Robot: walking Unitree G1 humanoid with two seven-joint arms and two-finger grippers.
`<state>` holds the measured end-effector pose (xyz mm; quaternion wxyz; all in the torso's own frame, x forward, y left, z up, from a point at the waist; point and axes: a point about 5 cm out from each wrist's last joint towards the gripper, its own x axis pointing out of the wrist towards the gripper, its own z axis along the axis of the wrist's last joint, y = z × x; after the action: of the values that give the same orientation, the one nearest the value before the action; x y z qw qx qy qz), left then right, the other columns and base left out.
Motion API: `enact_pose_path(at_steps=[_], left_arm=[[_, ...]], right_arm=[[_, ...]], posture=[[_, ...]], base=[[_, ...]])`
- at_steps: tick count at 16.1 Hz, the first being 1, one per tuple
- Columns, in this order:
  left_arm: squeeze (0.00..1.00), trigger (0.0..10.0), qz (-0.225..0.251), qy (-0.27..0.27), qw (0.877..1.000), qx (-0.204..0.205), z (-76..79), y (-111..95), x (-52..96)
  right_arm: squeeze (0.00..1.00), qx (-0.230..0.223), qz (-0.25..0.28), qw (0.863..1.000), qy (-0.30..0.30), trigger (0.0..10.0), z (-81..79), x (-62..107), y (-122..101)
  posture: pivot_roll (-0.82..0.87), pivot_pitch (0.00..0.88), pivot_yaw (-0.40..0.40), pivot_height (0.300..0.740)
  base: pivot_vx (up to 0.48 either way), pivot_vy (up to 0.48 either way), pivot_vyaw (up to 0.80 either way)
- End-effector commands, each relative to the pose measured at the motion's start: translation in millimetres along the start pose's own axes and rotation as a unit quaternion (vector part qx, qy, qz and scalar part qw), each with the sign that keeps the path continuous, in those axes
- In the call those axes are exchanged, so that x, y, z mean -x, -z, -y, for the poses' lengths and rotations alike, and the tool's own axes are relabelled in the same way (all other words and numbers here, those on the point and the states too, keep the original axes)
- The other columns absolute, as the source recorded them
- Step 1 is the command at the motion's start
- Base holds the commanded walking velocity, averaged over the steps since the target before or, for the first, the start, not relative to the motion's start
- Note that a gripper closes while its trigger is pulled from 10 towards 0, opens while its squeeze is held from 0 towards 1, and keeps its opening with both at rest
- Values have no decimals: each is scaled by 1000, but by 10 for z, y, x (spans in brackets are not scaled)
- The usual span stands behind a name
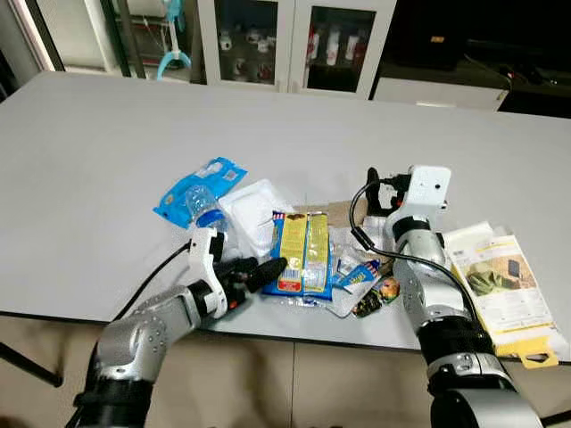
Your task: Picking trash to rubbish bin
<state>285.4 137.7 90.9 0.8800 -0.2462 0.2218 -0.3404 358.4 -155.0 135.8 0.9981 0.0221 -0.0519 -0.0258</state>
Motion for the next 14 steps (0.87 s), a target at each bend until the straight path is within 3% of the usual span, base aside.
enact_pose_path(at_steps=[1, 6, 10, 11, 12, 14], left_arm=[[0, 10000, -17, 13, 1000, -1, 12, 67, -67], [0, 10000, -10, 81, 997, -3, 174, 41, -311], [0, 9882, -5, 99, 995, -22, 241, -12, -450], [0, 4235, -4, 99, 995, -25, 244, -16, -454], [0, 196, -2, 96, 995, -27, 238, -20, -453], [0, 0, 5, 82, 996, -25, 180, -20, -428]], right_arm=[[0, -8, 9, 1000, 3, 10000, 26, -25, -48], [0, -10, 7, 1000, -3, 10000, -5, -21, -37], [0, -11, 7, 1000, -3, 10000, -6, -20, -43], [0, -11, 8, 1000, -2, 10000, -4, -18, -44], [0, -11, 8, 1000, -2, 10000, -3, -17, -44], [0, -12, 6, 1000, -1, 10000, -2, -9, -30]], posture=[[0, 53, -62, 740], [-8, 47, -62, 740], [-17, 46, -57, 740], [-17, 45, -57, 740], [-15, 46, -56, 740], [-10, 45, -56, 740]], base=[[0, 0, 0], [0, 0, 0], [0, 0, 0], [0, 0, 0], [0, 0, 0], [0, 0, 0]])
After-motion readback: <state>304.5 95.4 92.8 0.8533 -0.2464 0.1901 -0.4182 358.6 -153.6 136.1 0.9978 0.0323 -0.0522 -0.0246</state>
